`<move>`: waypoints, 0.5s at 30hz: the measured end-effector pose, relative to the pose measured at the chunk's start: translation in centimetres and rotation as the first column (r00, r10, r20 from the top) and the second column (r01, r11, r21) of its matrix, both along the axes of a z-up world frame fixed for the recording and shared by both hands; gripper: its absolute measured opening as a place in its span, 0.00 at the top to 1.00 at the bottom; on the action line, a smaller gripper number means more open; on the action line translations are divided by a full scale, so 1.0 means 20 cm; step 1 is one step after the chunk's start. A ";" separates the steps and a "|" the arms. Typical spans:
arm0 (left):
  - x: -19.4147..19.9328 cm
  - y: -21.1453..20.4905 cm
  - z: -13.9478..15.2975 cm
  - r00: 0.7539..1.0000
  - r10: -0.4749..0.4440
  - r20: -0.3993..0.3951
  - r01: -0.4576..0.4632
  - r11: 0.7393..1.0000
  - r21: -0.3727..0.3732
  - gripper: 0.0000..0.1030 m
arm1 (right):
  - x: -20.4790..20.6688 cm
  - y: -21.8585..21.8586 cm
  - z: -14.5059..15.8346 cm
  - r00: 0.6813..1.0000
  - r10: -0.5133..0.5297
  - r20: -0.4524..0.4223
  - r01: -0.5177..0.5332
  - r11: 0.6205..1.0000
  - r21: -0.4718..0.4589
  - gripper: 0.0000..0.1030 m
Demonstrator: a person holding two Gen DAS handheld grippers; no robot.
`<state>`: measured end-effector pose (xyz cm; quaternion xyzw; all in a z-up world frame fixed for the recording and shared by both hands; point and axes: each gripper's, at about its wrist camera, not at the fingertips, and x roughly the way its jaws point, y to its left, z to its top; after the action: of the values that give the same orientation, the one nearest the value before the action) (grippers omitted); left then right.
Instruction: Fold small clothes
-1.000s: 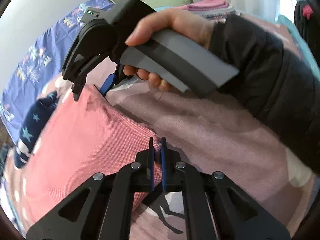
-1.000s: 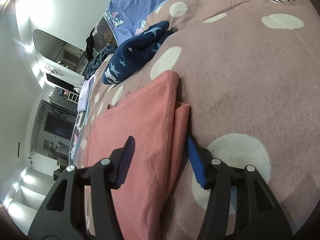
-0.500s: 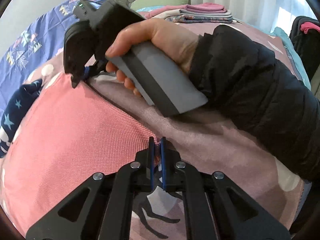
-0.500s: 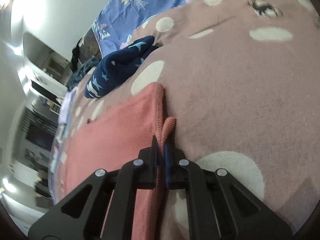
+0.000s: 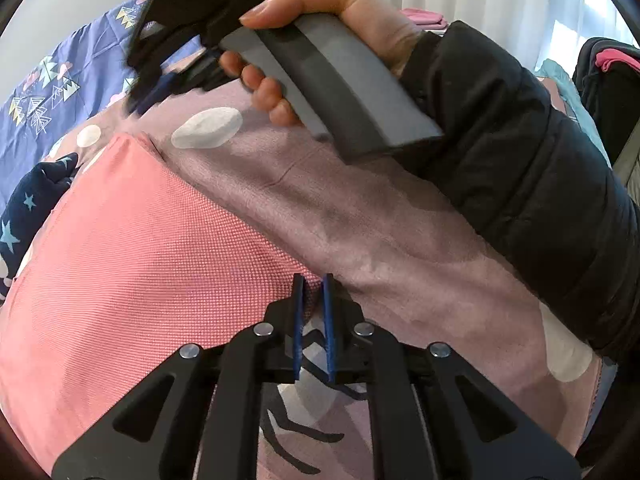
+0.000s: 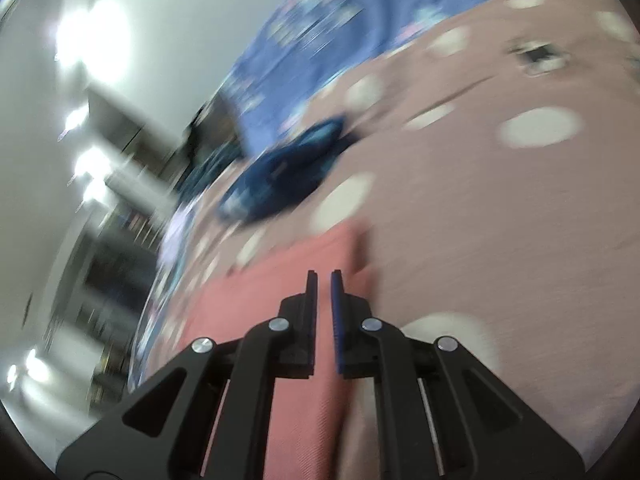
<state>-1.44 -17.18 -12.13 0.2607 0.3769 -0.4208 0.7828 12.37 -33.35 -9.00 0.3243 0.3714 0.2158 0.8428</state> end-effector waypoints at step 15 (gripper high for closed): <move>-0.06 0.48 0.22 0.971 0.237 -0.018 -0.237 0.956 -0.173 0.68 | 0.02 0.14 -0.12 0.997 -0.079 -0.013 0.073 0.961 -0.267 1.00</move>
<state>-2.73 -7.56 -7.65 0.1448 0.3661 -0.3550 0.8479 12.77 -30.51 -11.42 0.2248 0.3943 0.1275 0.8819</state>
